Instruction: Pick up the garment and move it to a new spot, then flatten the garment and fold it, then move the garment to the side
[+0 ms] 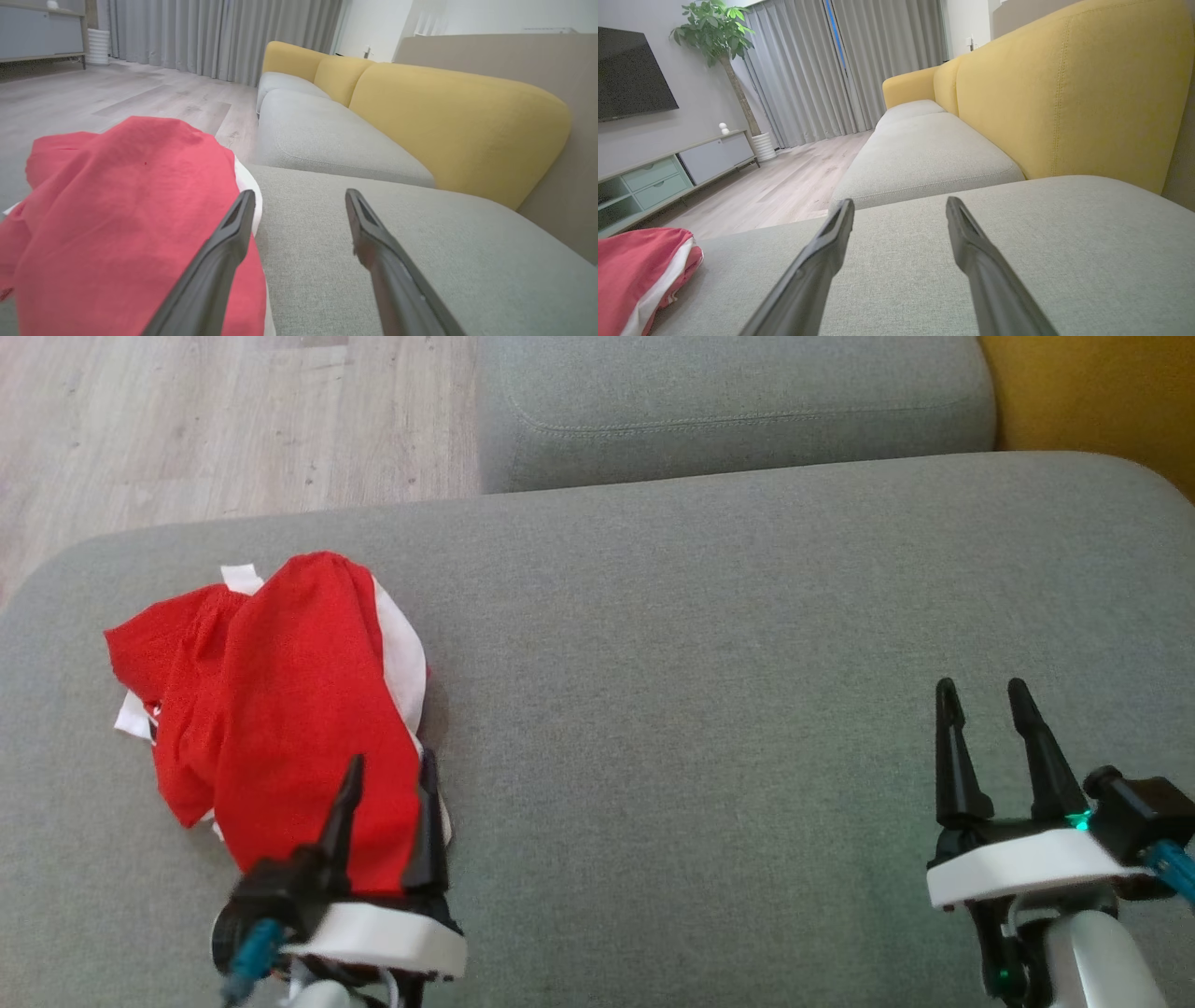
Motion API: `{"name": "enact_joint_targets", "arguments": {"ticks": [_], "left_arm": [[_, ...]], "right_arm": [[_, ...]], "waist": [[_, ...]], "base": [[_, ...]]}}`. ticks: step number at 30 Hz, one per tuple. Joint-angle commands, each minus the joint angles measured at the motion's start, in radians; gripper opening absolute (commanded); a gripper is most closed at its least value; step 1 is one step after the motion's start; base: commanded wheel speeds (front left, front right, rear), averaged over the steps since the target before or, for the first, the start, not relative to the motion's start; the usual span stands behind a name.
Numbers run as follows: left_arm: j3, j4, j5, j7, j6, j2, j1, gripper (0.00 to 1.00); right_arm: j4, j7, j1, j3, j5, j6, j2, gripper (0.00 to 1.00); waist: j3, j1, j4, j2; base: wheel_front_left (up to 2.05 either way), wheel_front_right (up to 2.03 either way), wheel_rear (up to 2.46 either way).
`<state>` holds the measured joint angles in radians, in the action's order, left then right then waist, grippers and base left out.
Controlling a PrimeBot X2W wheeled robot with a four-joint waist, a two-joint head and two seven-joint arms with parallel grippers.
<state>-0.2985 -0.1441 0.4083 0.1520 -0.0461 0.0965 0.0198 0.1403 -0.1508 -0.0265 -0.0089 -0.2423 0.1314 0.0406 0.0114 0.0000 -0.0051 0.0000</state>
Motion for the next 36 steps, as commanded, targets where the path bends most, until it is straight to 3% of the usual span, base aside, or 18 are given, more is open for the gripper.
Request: {"name": "enact_joint_targets", "arguments": {"ticks": [1, 12, 17, 21, 27, 32, 36], "left_arm": [[0.003, 0.035, -0.041, 0.015, -0.014, 0.019, 0.058, 1.0], [-0.099, 0.025, -0.179, 0.048, -0.1, 0.058, 0.086, 1.0], [-0.1, 0.06, -0.182, 0.063, -0.118, 0.049, 0.087, 1.0], [-0.058, 0.1, -0.162, 0.075, -0.093, 0.02, 0.069, 1.0], [0.031, 0.095, -0.16, 0.092, -0.004, -0.025, 0.024, 1.0], [0.052, 0.033, -0.201, 0.104, 0.05, -0.039, 0.006, 1.0], [0.065, -0.013, -0.226, 0.11, 0.069, -0.044, 0.01, 1.0]], "right_arm": [[-0.04, -0.017, -0.015, 0.021, 0.037, -0.001, 0.008, 1.0], [-0.041, -0.049, -0.016, 0.041, 0.206, -0.001, 0.008, 1.0], [-0.057, -0.064, -0.014, 0.048, 0.246, -0.001, 0.009, 1.0], [-0.064, -0.076, -0.006, 0.041, 0.171, -0.001, 0.009, 1.0], [-0.037, -0.094, 0.016, 0.029, 0.024, -0.001, 0.009, 1.0], [0.012, -0.105, 0.029, 0.048, 0.017, -0.001, 0.01, 1.0], [0.043, -0.111, 0.027, 0.056, 0.029, -0.001, 0.01, 1.0]], "waist": [[0.0, 0.0, 0.0, 0.0], [0.001, 0.0, 0.002, 0.0], [0.002, 0.0, 0.001, 0.0], [0.003, 0.0, 0.0, 0.0], [0.002, 0.0, 0.0, 0.0], [-0.001, 0.0, 0.002, 0.0], [-0.004, 0.0, 0.004, 0.0]], "base": [[0.0, 0.0, 0.0], [0.0, 0.0, 0.0], [0.0, 0.0, 0.0], [0.0, 0.0, 0.0], [0.0, 0.0, 0.0], [0.0, 0.0, 0.0], [0.0, 0.0, 0.0]]}}
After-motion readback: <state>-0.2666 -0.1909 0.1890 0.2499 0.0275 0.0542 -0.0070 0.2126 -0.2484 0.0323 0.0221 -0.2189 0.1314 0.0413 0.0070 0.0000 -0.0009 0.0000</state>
